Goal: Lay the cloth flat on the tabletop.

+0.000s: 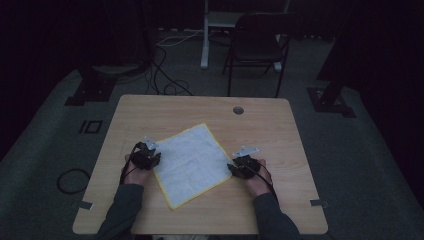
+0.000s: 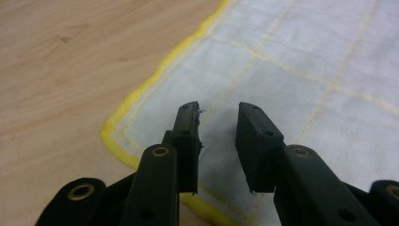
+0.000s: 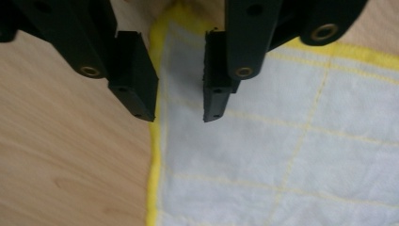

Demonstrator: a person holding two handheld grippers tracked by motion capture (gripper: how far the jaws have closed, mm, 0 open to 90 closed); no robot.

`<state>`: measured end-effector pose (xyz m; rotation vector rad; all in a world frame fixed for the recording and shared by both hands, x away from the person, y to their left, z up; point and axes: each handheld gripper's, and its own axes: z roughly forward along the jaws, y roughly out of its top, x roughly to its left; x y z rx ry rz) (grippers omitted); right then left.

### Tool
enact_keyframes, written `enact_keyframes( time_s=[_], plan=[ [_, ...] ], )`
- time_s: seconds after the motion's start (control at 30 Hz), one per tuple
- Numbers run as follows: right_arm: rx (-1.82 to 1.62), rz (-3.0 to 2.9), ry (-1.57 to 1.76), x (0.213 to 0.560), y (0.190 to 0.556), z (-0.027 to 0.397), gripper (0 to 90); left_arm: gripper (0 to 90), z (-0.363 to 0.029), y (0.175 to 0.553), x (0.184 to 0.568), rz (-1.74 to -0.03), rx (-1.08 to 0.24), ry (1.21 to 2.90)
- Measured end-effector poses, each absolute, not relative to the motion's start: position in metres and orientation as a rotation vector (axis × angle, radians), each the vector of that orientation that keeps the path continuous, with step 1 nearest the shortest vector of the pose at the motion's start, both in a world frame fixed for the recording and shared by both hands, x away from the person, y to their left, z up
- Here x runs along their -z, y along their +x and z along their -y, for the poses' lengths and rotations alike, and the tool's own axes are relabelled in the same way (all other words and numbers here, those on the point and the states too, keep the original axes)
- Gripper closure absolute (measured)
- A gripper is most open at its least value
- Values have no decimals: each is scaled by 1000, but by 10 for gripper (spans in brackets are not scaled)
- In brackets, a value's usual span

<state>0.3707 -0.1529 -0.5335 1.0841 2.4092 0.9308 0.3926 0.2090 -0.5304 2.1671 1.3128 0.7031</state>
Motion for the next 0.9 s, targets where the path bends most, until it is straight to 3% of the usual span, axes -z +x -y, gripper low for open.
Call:
enact_keyframes(
  time_s=[0.2, 0.53, 0.9],
  plan=[
    [-966, -2398, 1044, 528, 383, 133, 607, 692, -184, 385, 517, -1231, -686, 2143],
    [-937, -2435, 989, 530, 416, 105, 635, 691, -116, 346, 520, -955, -453, 2241],
    [-922, -2475, 1063, 532, 413, 119, 678, 715, -122, 333, 533, -953, -440, 2262]
  ],
)
